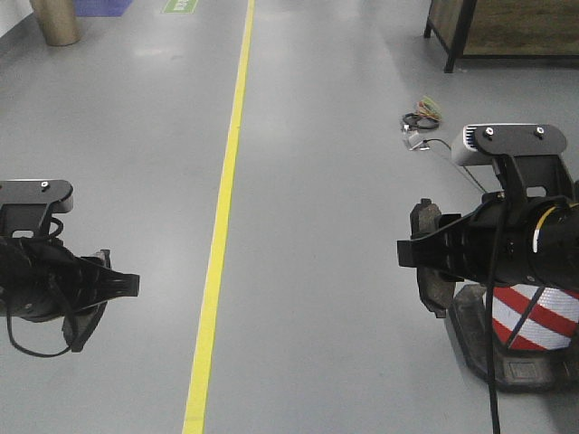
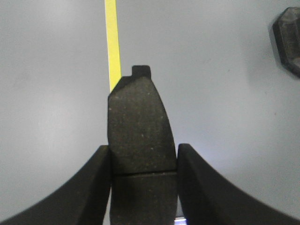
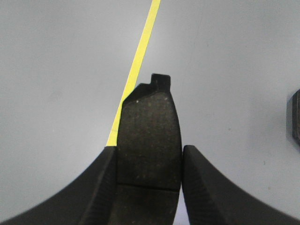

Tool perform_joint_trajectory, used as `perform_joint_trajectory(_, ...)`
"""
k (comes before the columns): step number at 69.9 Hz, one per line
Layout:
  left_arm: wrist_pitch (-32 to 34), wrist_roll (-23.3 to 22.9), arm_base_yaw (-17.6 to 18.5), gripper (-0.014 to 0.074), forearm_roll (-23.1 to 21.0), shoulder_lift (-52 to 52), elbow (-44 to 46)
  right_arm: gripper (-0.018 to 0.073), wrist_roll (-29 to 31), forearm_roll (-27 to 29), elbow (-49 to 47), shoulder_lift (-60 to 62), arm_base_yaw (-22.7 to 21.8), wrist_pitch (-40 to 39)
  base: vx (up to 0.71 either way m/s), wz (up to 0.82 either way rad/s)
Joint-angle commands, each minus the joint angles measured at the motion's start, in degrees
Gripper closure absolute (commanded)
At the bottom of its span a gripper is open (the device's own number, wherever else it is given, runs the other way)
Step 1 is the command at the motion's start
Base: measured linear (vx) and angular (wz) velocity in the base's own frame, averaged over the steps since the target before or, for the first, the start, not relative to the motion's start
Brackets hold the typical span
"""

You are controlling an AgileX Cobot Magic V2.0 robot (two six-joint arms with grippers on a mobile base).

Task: Move and align brake pads A on conveyor
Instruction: 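Turn and approach the dark grey conveyor belt holding both pads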

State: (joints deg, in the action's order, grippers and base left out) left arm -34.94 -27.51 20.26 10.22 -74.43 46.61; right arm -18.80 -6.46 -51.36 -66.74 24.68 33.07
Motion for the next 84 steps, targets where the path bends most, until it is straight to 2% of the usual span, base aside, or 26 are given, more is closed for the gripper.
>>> perform_joint_trajectory(1, 2.93, -0.05, 0.35, 0.0539, 0.42, 1.82, 1.35, 0.0466, 0.00, -0.50, -1.79, 1.40, -0.09, -4.04, 0.44, -0.17)
perform_joint_trajectory(24, 2.88, -0.05, 0.35, 0.0539, 0.42, 1.82, 1.35, 0.0466, 0.00, -0.50, -1.79, 1.40, -0.09, -4.04, 0.39, -0.39)
perform_joint_trajectory(84, 2.93, -0.05, 0.35, 0.0539, 0.42, 1.82, 1.35, 0.0466, 0.00, -0.50, -1.79, 1.40, -0.09, -4.04, 0.26, -0.68)
